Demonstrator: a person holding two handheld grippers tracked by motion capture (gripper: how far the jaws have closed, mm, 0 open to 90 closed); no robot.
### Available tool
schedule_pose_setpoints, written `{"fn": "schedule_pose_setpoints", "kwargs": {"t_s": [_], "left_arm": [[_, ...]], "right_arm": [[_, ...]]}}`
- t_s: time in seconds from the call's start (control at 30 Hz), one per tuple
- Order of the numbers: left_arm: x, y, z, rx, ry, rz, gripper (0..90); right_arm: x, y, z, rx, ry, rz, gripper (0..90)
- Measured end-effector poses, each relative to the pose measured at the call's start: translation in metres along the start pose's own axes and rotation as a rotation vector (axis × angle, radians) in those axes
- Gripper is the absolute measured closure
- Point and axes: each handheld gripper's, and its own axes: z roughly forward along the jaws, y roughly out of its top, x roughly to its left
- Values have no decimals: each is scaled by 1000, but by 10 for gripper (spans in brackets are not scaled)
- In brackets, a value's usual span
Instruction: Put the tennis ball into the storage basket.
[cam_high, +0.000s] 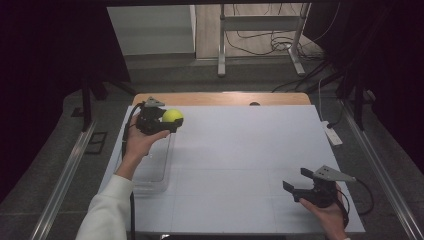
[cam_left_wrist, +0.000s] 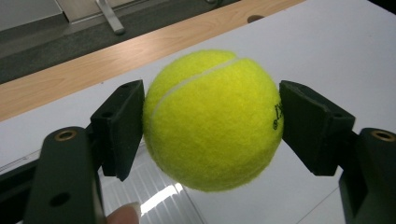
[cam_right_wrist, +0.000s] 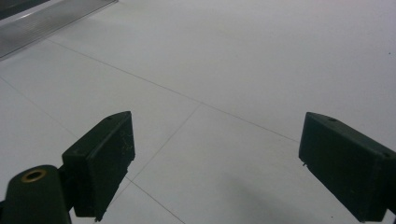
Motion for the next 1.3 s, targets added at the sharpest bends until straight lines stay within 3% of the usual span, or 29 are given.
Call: {"fn": "schedule_pose_setpoints", "kwargs": {"t_s": [1.3], "left_arm": [[35,-5,-2,21,98,-44,271]], "right_arm": [[0,0,0,3,-1,-1,109]]}}
